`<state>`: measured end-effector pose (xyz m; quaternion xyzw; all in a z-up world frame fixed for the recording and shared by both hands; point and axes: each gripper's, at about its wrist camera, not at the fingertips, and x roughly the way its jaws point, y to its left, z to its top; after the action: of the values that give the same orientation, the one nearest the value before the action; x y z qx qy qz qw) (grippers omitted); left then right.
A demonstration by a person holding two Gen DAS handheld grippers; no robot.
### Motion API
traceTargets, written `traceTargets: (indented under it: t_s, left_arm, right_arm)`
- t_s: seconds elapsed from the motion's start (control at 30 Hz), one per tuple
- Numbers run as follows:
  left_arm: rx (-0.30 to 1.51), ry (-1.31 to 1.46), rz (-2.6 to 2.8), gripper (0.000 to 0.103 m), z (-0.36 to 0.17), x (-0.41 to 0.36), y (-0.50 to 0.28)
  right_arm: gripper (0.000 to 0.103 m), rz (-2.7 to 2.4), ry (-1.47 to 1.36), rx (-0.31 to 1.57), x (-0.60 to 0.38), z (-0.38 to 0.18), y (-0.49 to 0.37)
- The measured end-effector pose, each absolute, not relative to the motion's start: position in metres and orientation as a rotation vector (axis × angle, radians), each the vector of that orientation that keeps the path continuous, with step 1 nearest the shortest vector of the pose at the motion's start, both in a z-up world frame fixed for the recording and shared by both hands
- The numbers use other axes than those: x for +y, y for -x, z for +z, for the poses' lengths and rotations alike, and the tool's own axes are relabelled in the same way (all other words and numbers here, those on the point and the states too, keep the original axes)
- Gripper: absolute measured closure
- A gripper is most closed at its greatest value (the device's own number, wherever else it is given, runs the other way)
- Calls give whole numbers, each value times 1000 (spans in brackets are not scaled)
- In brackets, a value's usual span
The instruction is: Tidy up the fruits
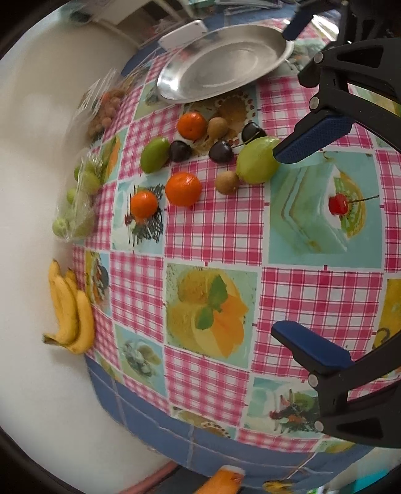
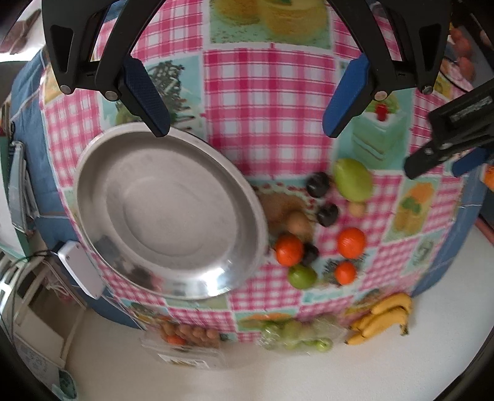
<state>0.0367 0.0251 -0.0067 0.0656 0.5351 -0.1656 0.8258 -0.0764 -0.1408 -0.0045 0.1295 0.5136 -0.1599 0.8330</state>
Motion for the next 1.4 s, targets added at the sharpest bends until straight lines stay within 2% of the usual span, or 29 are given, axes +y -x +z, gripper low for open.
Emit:
traceTargets:
  t_s: [0.27, 0.4, 0.53, 0.6, 0.67, 0.73, 0.8, 0.93, 1.03, 1.13, 1.17, 1.4]
  left_arm:
    - [1165, -2, -357, 1, 8, 25, -65]
    - [1206, 60, -347, 4, 4, 20, -82]
    - [1255, 89, -343, 10, -4, 13, -97]
    - [1270, 92, -356, 11, -9, 8, -101]
    - [1281, 85, -372, 20, -12, 2, -104]
    - [1299, 91, -393, 21, -17, -3, -107]
    - [1311, 95, -408, 22, -21, -7, -108]
    - [1351, 117, -436, 34, -35, -10, -110]
    - [1372, 135, -451, 35, -40, -10, -111]
    - [1378, 142, -473, 47, -41, -13, -111]
    - [1385, 145, -476, 47, -42, -13, -111]
    - [1432, 166, -500, 53, -53, -20, -109]
  right_arm:
    - [7, -267, -343, 1059, -134, 9, 55]
    - [24, -230, -337, 1091, -126, 6, 40]
    - [31, -216, -334, 1128, -124, 1, 26]
    - [38, -216, -332, 1140, -126, -2, 20]
    - [42, -229, -362, 1172, -129, -8, 14]
    - [44, -216, -388, 1183, -132, -13, 10]
    - [53, -209, -414, 1192, -135, -17, 7]
    - [55, -191, -458, 1200, -139, -22, -1]
    - [56, -167, -504, 1209, -140, -26, -6]
    - [61, -167, -534, 1215, -141, -30, -8]
    - [64, -164, -552, 1213, -142, -31, -9]
    - [65, -158, -598, 1207, -147, -33, -9]
